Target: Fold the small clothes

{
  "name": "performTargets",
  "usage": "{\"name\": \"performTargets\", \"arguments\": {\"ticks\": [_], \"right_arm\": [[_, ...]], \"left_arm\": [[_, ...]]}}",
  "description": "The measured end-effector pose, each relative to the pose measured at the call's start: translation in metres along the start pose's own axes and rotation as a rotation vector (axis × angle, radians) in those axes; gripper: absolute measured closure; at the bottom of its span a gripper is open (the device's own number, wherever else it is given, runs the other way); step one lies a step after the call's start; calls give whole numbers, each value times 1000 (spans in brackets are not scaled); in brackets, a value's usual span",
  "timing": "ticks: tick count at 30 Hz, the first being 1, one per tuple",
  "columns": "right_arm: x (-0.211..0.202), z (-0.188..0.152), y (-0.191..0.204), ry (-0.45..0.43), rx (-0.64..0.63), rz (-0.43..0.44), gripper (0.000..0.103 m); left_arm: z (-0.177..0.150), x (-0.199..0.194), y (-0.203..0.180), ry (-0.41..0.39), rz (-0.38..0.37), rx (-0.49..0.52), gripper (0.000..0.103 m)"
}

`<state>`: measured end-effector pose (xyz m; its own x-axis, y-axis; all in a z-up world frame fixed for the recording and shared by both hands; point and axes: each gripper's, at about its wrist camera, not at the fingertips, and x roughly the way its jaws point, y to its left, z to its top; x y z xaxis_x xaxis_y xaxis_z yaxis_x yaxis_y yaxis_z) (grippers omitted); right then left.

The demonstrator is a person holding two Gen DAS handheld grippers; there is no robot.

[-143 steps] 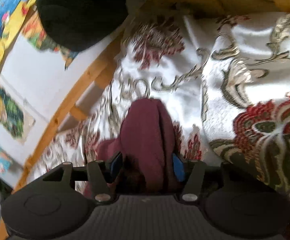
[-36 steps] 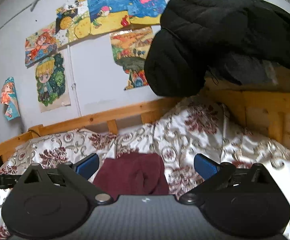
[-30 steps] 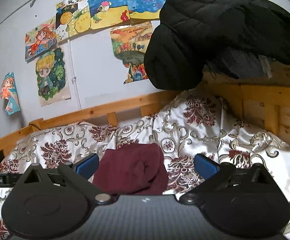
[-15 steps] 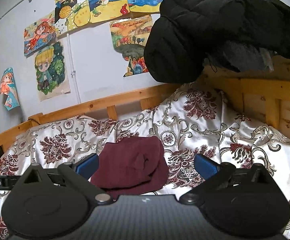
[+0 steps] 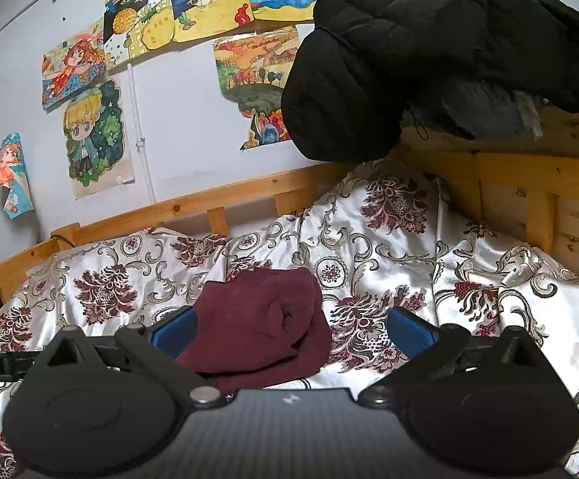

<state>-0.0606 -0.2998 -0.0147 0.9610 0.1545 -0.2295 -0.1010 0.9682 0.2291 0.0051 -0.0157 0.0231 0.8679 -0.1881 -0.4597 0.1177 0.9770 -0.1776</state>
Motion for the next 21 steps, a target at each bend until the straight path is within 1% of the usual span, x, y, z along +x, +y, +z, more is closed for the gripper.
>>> {"name": "performTargets", "arguments": {"ticks": [21], "right_arm": [[2, -3, -1, 11, 3, -8, 0]], "left_arm": [[-2, 2, 2, 8, 1, -10, 1]]}}
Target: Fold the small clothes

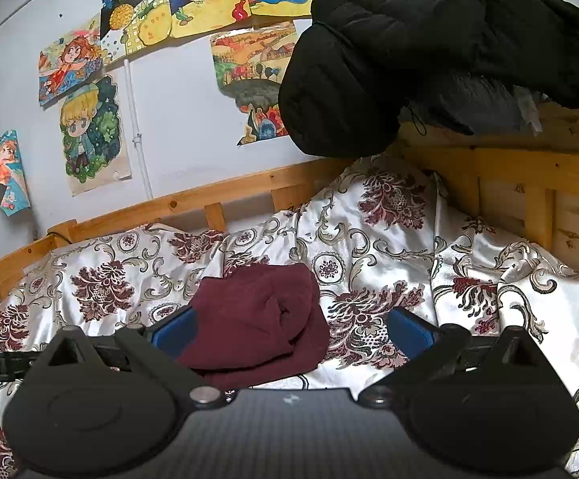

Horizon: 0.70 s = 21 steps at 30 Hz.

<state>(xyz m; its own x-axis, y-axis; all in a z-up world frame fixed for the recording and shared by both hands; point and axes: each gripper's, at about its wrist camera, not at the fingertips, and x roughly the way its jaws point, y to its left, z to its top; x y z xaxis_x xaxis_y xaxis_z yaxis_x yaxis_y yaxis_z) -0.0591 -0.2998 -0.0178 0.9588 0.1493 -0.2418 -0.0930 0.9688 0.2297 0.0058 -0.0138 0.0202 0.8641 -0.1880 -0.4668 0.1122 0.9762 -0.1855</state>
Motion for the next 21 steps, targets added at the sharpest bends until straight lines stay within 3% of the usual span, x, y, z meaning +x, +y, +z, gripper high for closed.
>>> {"name": "performTargets", "arguments": {"ticks": [21], "right_arm": [[2, 0, -4, 3, 12, -3, 0]], "left_arm": [[-1, 1, 0, 8, 1, -8, 1]]}}
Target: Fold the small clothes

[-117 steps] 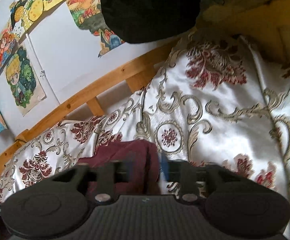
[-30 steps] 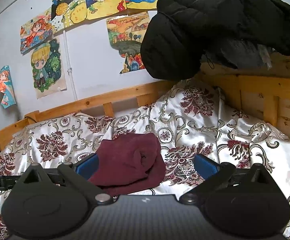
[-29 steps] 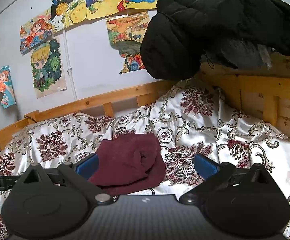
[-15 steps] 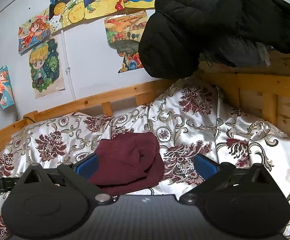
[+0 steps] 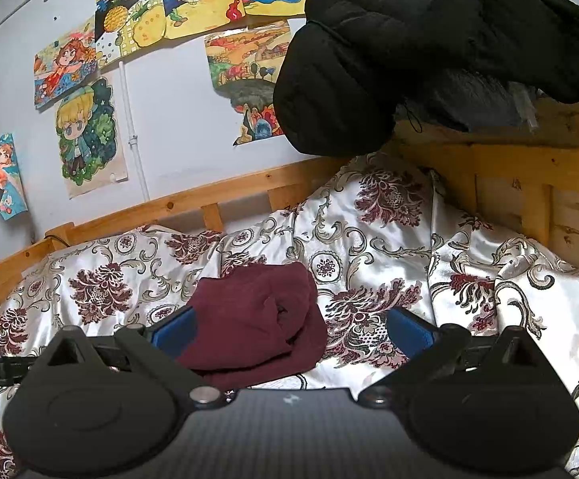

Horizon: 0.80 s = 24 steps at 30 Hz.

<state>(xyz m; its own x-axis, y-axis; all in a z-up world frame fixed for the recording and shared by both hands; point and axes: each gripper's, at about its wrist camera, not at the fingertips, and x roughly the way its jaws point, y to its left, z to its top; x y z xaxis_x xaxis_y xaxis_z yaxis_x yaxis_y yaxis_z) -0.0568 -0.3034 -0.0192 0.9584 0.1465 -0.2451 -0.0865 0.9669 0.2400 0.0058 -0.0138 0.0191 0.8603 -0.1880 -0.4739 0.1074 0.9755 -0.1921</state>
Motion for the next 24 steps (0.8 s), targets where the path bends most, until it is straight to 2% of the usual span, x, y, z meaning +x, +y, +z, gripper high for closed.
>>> {"name": "performTargets", "arguments": {"ticks": [24], "right_arm": [[0, 0, 1, 1, 2, -1, 0]], "left_arm": [[0, 2, 2, 30, 5, -32, 1]]}}
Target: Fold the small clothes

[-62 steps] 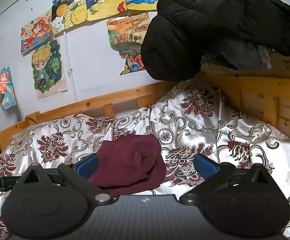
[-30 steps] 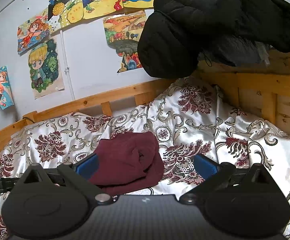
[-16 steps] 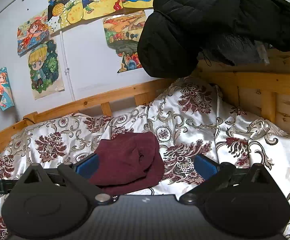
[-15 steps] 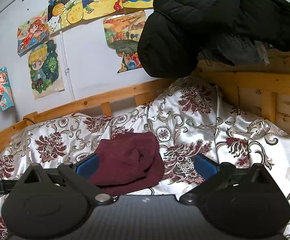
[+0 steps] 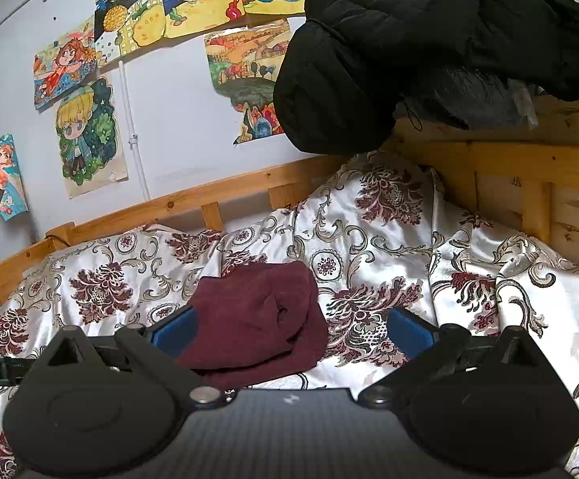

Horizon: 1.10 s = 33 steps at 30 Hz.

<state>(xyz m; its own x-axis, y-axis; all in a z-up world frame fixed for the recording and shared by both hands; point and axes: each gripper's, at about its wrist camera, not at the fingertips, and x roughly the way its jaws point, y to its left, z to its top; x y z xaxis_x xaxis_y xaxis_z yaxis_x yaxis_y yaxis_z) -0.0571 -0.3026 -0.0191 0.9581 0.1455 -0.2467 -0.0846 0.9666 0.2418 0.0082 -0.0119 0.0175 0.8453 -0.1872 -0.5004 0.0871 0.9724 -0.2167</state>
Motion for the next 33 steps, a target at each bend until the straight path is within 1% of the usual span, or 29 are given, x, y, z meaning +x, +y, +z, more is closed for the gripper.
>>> {"name": "performTargets", "arguments": {"ticks": [5, 8, 10, 12, 14, 17, 21, 25, 33], "right_arm": [[0, 0, 0, 1, 1, -1, 0], [1, -3, 0, 4, 4, -3, 0], [1, -3, 0, 5, 5, -4, 0], [1, -4, 0, 6, 5, -4, 0], [2, -4, 1, 9, 5, -5, 0], [2, -6, 2, 12, 5, -7, 0], [2, -6, 4, 18, 6, -9, 0], [2, -6, 6, 24, -1, -8, 0], [2, -6, 6, 29, -2, -10, 0]], "left_arm": [[2, 1, -1, 8, 17, 0, 1], [4, 4, -3, 40, 44, 10, 1], [3, 6, -6, 58, 89, 34, 1], [2, 8, -11, 65, 164, 71, 1], [2, 9, -13, 65, 214, 93, 1], [3, 8, -8, 67, 212, 69, 1], [4, 8, -5, 70, 254, 63, 1], [3, 7, 0, 70, 253, 34, 1], [2, 10, 1, 73, 274, 37, 1]]}}
